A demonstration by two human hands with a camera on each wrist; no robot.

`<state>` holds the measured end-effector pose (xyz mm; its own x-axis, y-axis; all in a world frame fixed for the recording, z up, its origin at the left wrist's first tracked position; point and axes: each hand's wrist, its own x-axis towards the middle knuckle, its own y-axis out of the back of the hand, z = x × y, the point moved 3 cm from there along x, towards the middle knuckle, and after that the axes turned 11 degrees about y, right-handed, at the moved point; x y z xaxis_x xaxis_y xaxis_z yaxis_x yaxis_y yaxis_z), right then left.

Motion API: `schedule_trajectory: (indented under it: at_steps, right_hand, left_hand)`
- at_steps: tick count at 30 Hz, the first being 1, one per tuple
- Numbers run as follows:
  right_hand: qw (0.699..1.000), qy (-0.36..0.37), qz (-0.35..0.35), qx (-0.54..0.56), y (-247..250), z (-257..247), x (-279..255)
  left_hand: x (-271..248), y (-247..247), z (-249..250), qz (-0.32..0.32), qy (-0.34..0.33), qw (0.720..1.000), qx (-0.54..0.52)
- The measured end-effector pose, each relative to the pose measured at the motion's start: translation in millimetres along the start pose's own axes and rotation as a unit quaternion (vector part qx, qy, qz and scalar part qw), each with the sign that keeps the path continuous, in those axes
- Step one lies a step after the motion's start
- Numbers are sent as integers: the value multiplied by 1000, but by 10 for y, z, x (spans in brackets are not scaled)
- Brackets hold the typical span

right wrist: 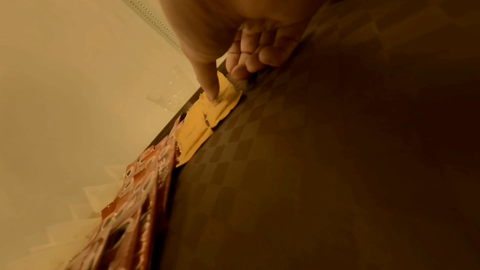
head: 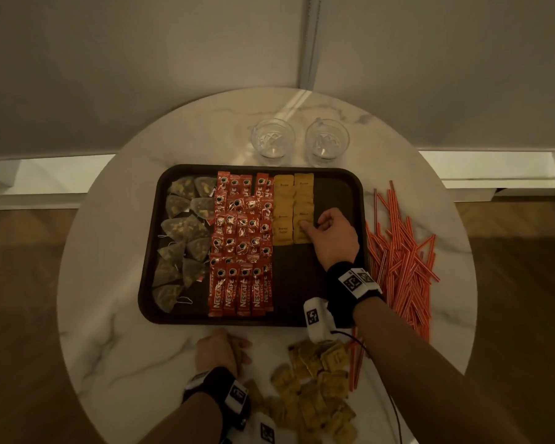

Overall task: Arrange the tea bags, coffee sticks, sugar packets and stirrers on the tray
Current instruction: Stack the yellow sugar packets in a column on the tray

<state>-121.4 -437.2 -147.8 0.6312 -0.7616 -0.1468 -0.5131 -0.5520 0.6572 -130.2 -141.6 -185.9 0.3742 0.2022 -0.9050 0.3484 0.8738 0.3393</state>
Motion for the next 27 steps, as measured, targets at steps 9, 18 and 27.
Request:
schedule_trajectory:
  at_steps: [9,18,27]
  right_hand:
    - [999,-13,13,48,41,-47,-21]
    - [976,-6,-59,210,334,-115,-823]
    - [951,-65,-157,257,308,110,-2238]
  left_hand:
    - [-67,-16,97,1,-2,1000,3]
    - [-88,0,67,-67,21,996,-53]
    - [-739,179,-23,-174,-50,983,-27]
